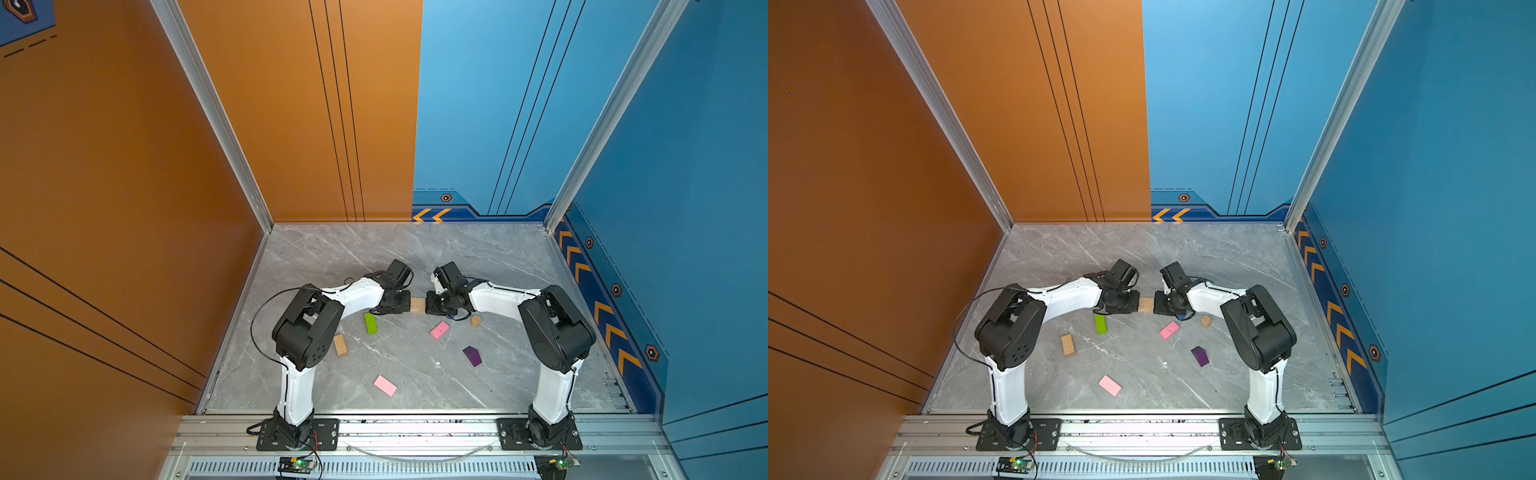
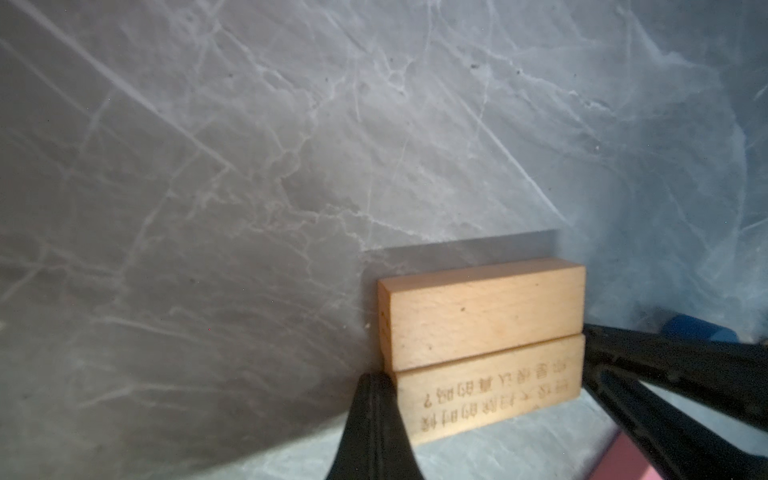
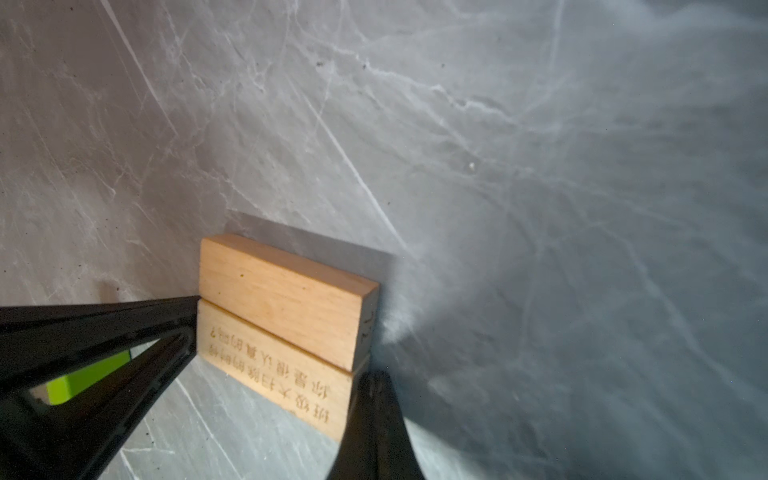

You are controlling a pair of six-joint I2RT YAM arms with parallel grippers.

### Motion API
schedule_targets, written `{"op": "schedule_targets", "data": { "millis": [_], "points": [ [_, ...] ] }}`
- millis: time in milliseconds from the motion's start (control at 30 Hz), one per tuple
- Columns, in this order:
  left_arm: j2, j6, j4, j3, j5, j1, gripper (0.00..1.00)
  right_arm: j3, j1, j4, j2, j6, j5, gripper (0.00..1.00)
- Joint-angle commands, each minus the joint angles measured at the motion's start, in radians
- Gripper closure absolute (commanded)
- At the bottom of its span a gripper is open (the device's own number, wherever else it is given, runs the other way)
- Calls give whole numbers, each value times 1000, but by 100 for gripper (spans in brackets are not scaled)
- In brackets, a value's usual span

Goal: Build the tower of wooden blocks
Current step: 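Hold both bars pressed together between the two grippers, then open both grippers and lift them away from the paired bars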

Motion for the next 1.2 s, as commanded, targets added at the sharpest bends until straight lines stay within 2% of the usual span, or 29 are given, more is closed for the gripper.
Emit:
{"op": "schedule_targets", "data": {
  "millis": [0, 1167],
  "points": [
    [68, -9, -64, -27, -15, 7, 100, -5, 3, -25, 39, 9, -14, 100],
    [40, -8, -81, -73, -63, 40, 100, -57, -25, -26, -1, 11, 10, 100]
  ]
}}
